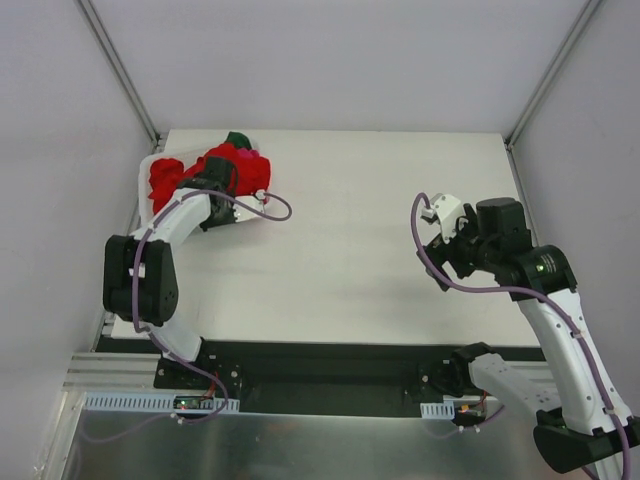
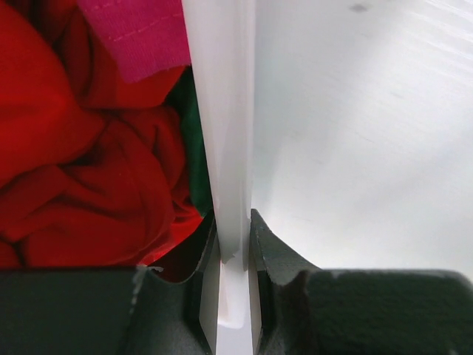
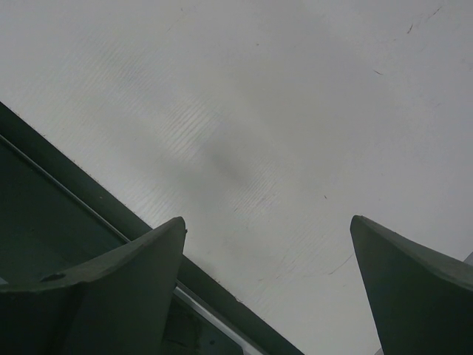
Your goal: Fold and stack the t-shirts
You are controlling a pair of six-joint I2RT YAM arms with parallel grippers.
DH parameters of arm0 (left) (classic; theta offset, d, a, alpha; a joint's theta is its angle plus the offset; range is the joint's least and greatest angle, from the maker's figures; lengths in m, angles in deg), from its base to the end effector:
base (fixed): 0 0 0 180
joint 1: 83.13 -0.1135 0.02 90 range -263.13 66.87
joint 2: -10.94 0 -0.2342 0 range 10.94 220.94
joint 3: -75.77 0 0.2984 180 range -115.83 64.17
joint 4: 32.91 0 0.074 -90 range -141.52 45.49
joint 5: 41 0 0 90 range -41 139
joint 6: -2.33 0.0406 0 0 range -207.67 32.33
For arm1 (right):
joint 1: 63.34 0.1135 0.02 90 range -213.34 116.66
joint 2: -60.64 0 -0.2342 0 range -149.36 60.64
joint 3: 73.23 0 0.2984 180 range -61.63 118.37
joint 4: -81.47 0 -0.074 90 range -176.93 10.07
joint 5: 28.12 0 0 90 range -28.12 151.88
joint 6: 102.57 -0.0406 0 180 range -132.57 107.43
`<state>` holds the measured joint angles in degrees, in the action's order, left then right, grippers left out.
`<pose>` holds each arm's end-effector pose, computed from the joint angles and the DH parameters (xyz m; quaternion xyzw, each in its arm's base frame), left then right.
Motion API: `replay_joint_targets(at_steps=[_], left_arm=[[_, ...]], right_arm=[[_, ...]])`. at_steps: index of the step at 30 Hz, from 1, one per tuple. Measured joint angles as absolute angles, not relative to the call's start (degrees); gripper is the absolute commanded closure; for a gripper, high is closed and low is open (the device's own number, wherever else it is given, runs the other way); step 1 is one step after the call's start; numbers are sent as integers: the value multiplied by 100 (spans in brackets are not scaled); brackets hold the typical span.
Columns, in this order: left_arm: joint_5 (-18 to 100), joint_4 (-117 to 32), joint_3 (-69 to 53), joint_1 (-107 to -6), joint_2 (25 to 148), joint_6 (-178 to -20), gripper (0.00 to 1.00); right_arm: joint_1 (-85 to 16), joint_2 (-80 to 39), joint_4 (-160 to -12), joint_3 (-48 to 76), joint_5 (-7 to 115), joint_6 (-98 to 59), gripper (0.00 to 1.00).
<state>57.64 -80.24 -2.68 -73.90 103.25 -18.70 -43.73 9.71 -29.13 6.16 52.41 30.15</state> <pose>0.3703 -0.0540 0.1760 0.5946 0.7613 0.1868 0.1788 0.2058 0.0804 0.3628 -0.4985 0.7581 -0.0093 0.4204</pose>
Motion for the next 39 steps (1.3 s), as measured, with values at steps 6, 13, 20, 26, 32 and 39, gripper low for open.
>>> replay_joint_targets(at_steps=[6,13,20,26,32,39], left_arm=[[5594,-7792,-1131,-7405,11051,-1015,100],[5681,-7770,-1695,-7221,11403,-674,35],[6037,-7692,-1507,-7392,11090,-928,1],[6533,-8153,-1839,-7604,10481,-1734,1],[6798,-8699,-3693,-8063,10583,-3367,1],[5655,-10780,-5761,-7527,11903,-5122,1]], right_arm=[[-4373,1003,-2911,588,5254,3015,4],[-4375,1095,-2906,485,5263,3015,4],[-4375,1145,-2893,424,5263,3046,4],[-4375,1139,-2893,424,5245,3057,4],[-4375,1128,-2895,413,5219,3055,4],[-4375,1021,-2898,411,5210,3055,4]])
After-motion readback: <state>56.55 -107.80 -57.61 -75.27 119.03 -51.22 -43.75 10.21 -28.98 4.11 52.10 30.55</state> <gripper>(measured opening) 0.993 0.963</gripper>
